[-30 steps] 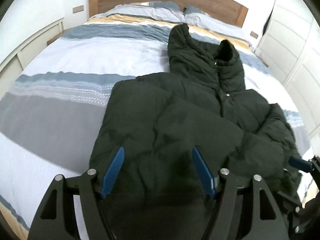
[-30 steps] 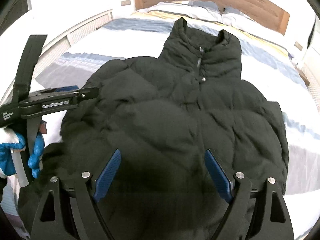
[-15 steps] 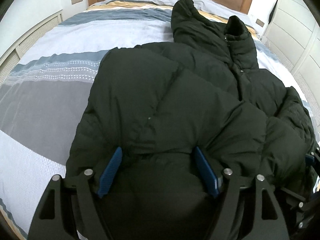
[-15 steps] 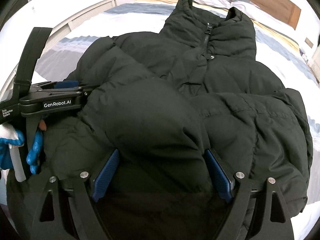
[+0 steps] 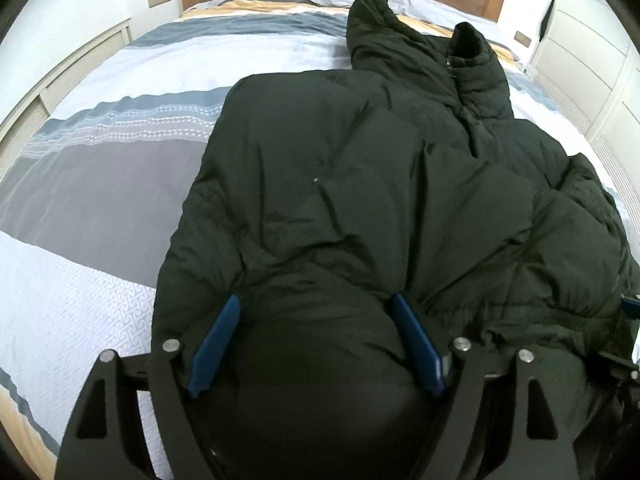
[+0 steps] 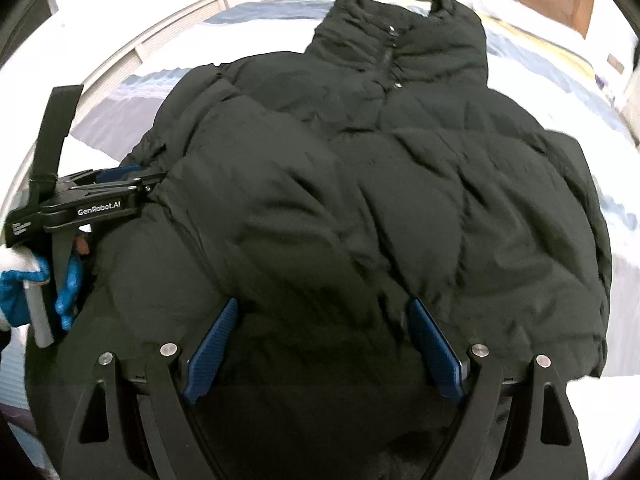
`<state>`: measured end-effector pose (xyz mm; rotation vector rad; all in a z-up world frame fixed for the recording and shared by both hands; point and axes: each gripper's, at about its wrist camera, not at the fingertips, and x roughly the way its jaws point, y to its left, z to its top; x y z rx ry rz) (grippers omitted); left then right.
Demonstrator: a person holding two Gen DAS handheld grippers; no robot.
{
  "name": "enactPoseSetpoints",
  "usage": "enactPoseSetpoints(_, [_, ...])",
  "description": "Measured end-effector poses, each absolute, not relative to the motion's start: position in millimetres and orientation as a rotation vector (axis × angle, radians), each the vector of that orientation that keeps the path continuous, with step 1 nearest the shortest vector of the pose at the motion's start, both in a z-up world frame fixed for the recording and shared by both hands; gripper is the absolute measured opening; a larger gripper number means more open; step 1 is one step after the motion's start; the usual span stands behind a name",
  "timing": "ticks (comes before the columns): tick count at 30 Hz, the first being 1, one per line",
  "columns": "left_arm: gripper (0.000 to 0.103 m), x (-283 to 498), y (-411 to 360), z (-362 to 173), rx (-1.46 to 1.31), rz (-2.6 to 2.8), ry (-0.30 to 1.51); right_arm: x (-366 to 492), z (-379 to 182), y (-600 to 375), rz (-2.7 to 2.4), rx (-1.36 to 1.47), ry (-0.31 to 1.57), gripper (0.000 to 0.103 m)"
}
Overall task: Fold large clothes
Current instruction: 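Grasp the jacket hem with both tools and lift it toward the collar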
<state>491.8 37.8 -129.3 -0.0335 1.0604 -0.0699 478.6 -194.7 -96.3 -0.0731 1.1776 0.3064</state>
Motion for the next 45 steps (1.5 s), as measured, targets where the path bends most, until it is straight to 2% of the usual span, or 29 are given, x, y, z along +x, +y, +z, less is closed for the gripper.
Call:
enactPoseSetpoints(9, [0.08, 481.4, 45.5, -110.5, -0.04, -0.073, 1.052, 471.4, -71.0, -212.1, 0.326, -0.072, 1.186, 0.085])
enactPoseSetpoints(16, [0.08, 505.4, 65.9, -76.9, -0.076, -0.041, 0.99, 506.7, -35.9, -247.7, 0.27, -0.068, 1.101, 0.085])
enactPoseSetpoints(24, [0.08, 593.9, 75.3, -61.6, -0.157, -0.082, 0.953, 605.9, -21.3, -290.1, 0.186, -0.032, 0.996, 0.085])
enactPoseSetpoints(30, [0.08, 680.9, 57.4, -67.1, -0.208, -0.182, 0.957, 693.4, -32.6, -308.8, 0.174, 0.03, 0.945, 0.085])
enactPoseSetpoints(41, [0.08, 816.2, 43.0, -109.4, -0.603, -0.268, 0.956, 825.0, -72.8, -352.0, 0.2, 0.433, 0.867, 0.085])
enactPoseSetpoints(45, [0.08, 841.0, 27.3, -122.9, -0.635, -0.301, 0.997, 855.0, -87.0, -351.1, 0.204, 0.507, 0.86, 0.085])
